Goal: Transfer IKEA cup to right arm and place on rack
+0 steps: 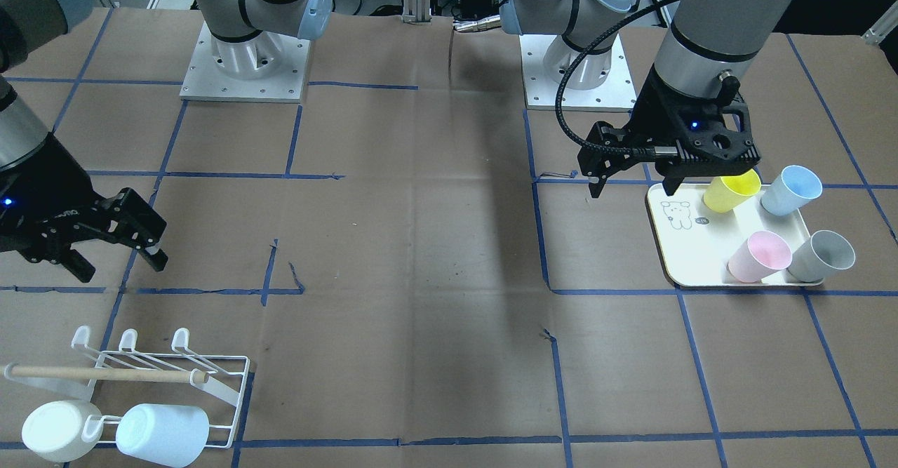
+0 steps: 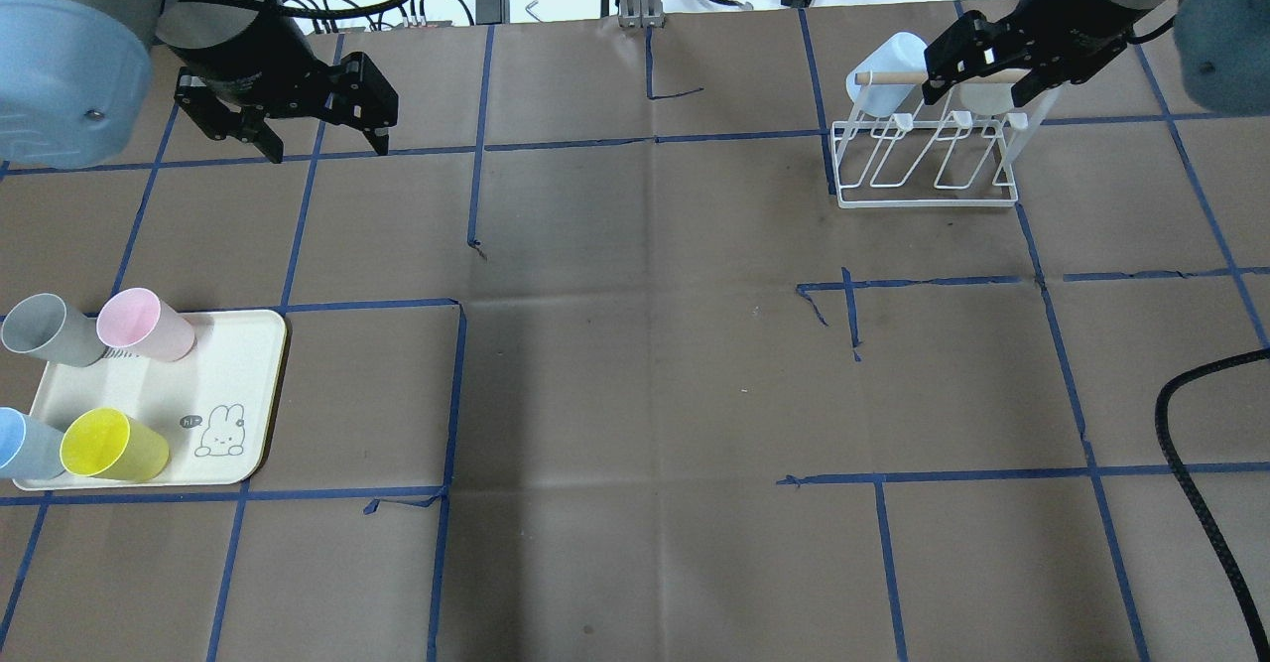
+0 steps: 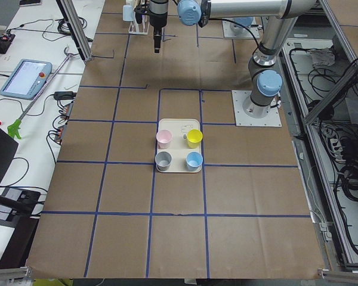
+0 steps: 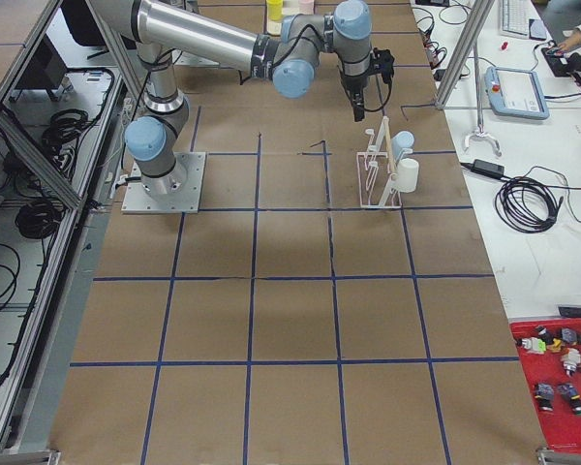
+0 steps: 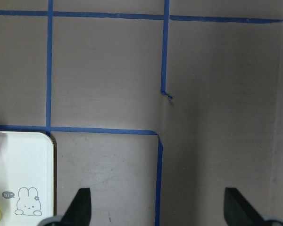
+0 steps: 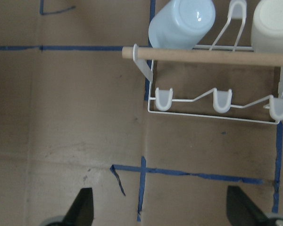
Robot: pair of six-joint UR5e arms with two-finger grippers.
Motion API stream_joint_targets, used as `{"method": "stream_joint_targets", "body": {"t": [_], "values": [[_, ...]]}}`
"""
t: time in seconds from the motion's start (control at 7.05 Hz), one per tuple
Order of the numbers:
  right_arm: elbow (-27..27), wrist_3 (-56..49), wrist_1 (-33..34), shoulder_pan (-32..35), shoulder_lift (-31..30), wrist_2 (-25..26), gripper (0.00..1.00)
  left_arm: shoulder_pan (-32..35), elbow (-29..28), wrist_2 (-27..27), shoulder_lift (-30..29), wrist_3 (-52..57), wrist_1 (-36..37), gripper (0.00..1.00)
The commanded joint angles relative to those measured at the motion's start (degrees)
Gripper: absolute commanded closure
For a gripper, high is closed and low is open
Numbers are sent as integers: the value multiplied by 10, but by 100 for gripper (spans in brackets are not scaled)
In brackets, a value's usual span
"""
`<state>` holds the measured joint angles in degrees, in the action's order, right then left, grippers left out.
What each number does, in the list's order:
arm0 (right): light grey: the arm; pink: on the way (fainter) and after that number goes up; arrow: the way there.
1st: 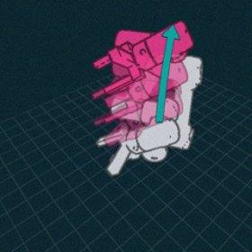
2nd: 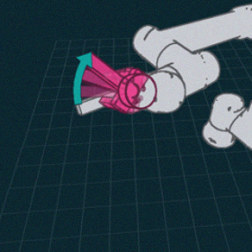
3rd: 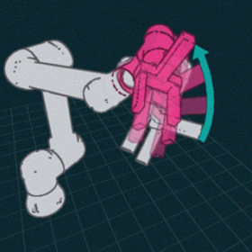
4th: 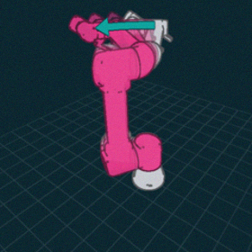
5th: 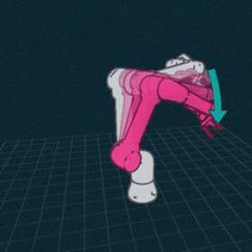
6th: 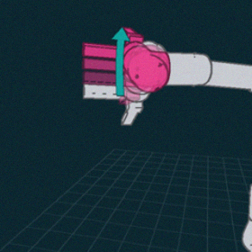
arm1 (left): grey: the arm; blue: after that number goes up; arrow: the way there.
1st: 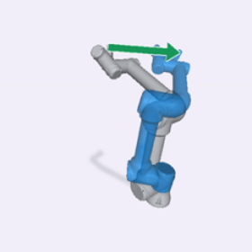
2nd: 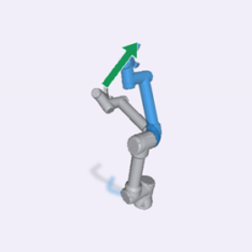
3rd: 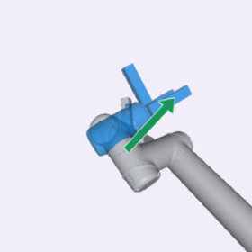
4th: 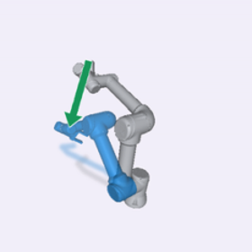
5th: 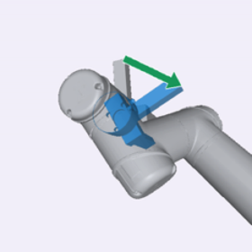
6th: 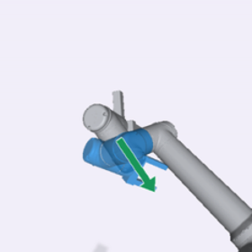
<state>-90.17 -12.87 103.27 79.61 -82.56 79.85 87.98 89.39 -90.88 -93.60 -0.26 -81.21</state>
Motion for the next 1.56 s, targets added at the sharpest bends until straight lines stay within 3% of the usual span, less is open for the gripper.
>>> {"method": "stream_joint_targets", "body": {"t": [0.0,0.28,0.57,0.85,0.99,1.28,1.42], "values": [[30,66,-86,80,-30,86,0,0,0,0,0,0,0,0],[32,66,-79,129,-40,62,0,0,0,0,0,0,0,0],[25,59,-94,126,-37,54,0,0,0,0,0,0,0,0],[21,58,-96,129,-41,65,0,0,0,0,1,-1,0,0],[6,58,-96,129,-61,91,0,0,0,0,0,-1,0,0],[-44,65,-81,128,-103,98,0,0,-1,0,0,-1,1,0],[-43,63,-80,128,-103,99,0,0,-1,0,0,0,1,0]]}}
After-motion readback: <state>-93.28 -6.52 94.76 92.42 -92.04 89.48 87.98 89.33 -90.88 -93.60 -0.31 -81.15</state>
